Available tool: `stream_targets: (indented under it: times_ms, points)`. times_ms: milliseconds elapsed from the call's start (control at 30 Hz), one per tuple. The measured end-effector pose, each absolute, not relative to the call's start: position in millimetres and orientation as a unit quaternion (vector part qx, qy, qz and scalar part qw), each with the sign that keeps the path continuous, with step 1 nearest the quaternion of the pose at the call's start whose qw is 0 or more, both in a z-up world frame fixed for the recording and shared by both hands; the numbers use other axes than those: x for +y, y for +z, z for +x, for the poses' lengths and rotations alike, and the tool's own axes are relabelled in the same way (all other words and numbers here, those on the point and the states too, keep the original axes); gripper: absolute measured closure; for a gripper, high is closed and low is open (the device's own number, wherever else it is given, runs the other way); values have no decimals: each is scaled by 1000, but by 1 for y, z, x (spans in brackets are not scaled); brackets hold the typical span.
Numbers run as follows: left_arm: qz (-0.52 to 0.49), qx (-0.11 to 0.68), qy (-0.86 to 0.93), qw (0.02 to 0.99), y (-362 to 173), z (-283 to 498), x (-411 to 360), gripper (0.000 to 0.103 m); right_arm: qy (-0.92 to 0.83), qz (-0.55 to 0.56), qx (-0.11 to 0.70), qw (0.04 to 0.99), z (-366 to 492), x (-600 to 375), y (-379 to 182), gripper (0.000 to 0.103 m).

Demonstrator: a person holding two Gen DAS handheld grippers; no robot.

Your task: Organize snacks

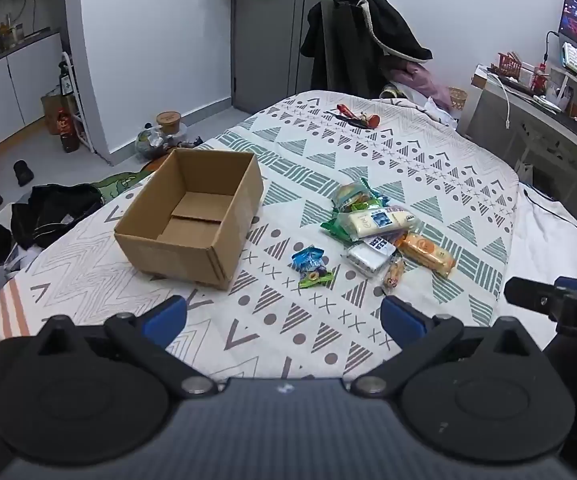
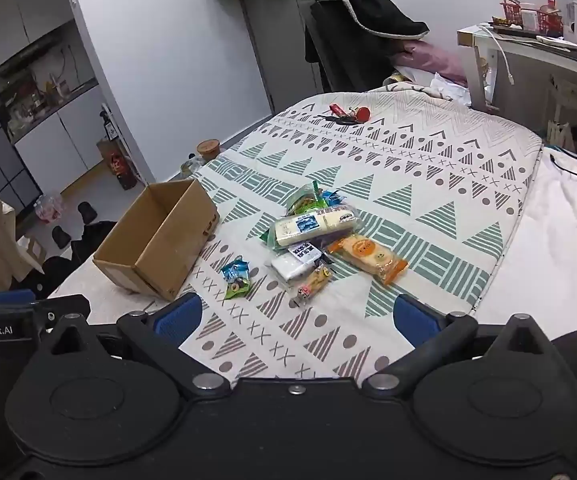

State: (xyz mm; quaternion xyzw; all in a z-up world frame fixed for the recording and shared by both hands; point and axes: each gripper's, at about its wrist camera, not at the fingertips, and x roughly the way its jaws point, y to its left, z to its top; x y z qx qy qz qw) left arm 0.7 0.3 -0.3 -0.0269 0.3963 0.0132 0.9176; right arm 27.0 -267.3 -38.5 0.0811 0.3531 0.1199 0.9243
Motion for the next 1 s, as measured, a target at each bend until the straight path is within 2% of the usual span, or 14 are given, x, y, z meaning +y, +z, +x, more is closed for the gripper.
stream_targets:
  times_ms: [267, 567, 1000]
  points:
    - [-31, 387, 16, 922, 5, -10, 5, 0, 123, 63, 337, 931, 17, -270, -38, 0]
    - [-37, 395, 21, 918, -2, -5, 1, 0, 133, 51, 364, 920, 21, -266, -43, 0]
    - [-45, 391, 23, 919, -1, -12, 9, 0, 132, 32, 354, 925, 13, -257, -33, 0]
